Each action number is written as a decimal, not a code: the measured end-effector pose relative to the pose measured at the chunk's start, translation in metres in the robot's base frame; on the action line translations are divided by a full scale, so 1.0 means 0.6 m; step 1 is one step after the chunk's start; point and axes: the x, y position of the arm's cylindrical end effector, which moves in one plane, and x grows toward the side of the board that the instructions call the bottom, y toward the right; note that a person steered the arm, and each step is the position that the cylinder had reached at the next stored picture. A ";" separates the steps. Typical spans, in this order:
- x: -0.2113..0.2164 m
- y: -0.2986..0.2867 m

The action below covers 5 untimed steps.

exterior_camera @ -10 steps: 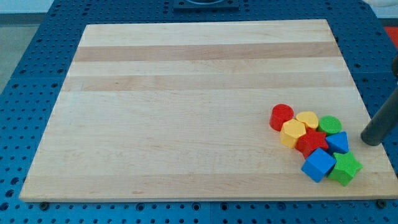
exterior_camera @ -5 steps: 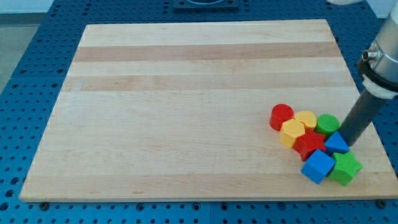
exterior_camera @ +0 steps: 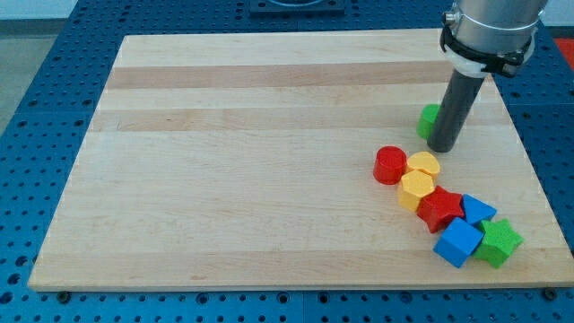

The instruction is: Separate the green circle from the group of blocks

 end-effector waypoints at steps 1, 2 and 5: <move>-0.002 0.000; 0.002 0.038; 0.087 0.137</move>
